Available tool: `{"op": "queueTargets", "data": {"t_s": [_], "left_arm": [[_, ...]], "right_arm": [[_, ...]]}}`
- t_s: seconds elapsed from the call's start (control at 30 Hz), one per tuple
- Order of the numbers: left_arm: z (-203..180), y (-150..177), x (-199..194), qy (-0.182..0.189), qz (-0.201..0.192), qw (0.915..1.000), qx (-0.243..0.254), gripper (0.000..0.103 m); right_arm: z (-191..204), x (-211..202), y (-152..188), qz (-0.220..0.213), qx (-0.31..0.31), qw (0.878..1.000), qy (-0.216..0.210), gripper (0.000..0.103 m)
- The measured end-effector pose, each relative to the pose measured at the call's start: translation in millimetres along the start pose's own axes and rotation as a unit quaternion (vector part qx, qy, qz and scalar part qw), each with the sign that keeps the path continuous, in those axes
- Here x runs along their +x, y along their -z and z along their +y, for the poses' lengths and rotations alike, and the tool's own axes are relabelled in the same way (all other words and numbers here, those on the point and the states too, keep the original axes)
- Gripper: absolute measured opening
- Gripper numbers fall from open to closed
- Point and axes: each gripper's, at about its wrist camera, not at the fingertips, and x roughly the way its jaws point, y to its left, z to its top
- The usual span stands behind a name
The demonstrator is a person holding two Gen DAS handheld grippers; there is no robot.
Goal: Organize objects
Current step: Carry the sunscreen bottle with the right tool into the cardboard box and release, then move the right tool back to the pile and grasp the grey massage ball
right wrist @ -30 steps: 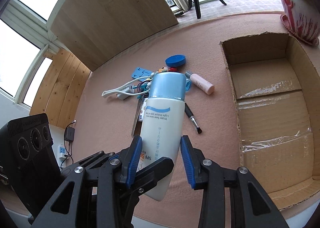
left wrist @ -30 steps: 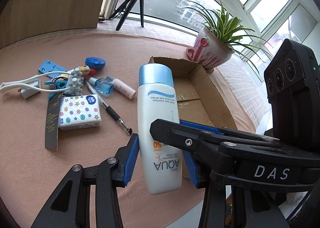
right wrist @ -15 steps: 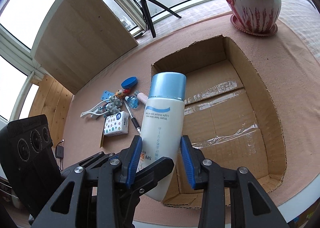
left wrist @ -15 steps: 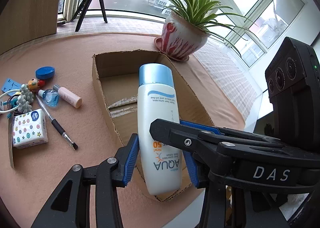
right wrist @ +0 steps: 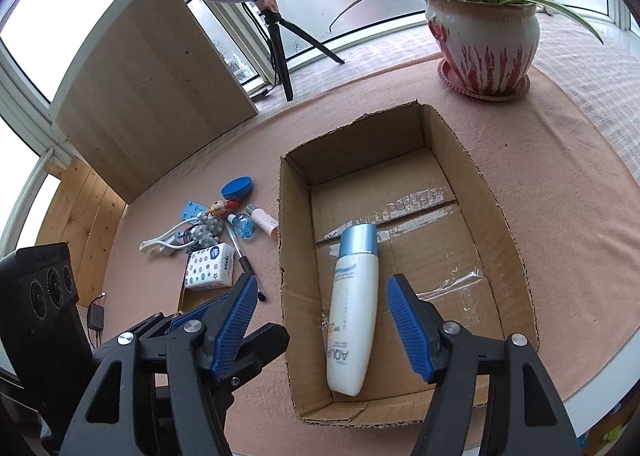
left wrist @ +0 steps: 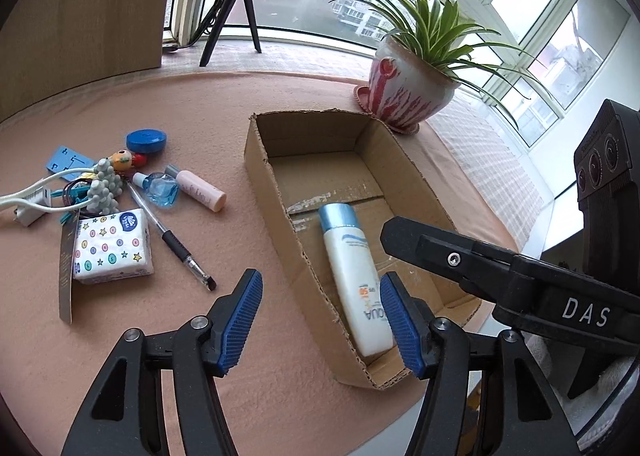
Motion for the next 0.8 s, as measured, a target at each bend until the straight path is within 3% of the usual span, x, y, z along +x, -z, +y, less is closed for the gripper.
{"op": "queueTargets", "data": {"t_s": [0.43, 0.8], "left_arm": [[77, 20, -25, -0.042, 0.003, 0.996, -0.08, 0.065], [128, 32, -21, -0.067, 0.014, 0.9907, -0.117, 0.064]], "right_arm": [[45, 20, -5, 0.017, -0.058, 0.997, -0.039, 0.064], [97, 74, -26, 0.064, -0.123, 0.988, -0.073, 0.063]]}}
